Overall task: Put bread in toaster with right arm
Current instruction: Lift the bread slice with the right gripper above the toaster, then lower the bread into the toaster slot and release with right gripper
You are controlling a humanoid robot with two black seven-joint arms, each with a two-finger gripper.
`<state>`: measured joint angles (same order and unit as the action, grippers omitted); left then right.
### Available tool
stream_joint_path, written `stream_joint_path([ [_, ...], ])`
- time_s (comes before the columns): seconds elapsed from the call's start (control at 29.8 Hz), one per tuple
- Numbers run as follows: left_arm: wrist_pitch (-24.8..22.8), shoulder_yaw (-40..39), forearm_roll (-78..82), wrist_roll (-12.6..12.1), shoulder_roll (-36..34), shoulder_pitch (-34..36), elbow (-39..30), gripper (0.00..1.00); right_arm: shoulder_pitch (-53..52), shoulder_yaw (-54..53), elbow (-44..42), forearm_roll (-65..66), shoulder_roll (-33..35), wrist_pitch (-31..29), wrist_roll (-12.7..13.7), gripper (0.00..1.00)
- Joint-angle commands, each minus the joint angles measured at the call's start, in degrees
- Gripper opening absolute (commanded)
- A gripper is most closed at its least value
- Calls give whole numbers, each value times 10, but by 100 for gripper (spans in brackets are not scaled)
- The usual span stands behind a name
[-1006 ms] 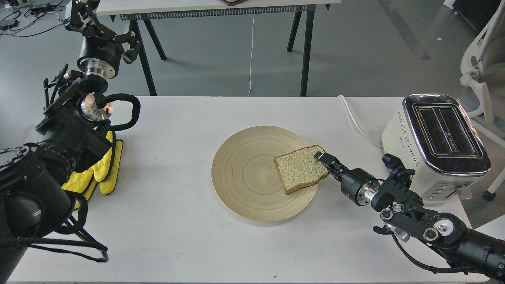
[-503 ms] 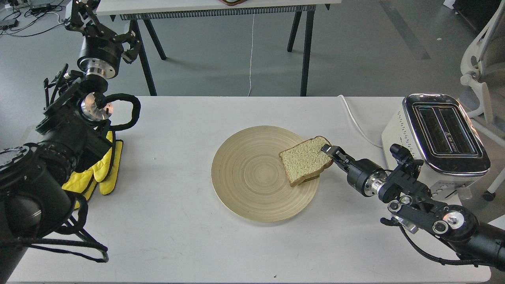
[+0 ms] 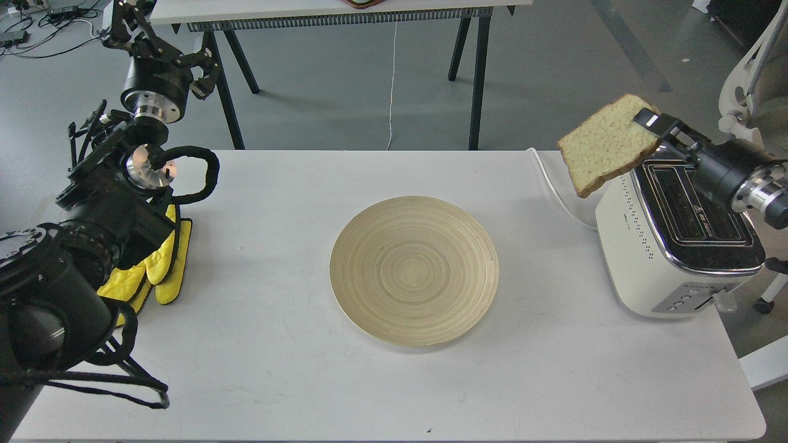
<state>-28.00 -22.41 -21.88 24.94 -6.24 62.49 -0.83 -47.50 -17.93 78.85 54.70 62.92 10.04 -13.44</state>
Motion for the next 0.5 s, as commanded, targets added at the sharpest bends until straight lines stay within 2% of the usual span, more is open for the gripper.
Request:
stream_joint_path([
  [0.0, 0, 0, 0, 0, 0, 0, 0, 100, -9, 0, 8, 35, 74, 0, 2, 0],
  [0.17, 0, 0, 0, 0, -1, 0, 0, 100, -6, 9, 6, 51, 118, 0, 1, 0],
  [0.47, 0, 0, 0, 0, 1, 0, 0, 100, 4, 66, 3, 52, 95, 21, 4, 0],
])
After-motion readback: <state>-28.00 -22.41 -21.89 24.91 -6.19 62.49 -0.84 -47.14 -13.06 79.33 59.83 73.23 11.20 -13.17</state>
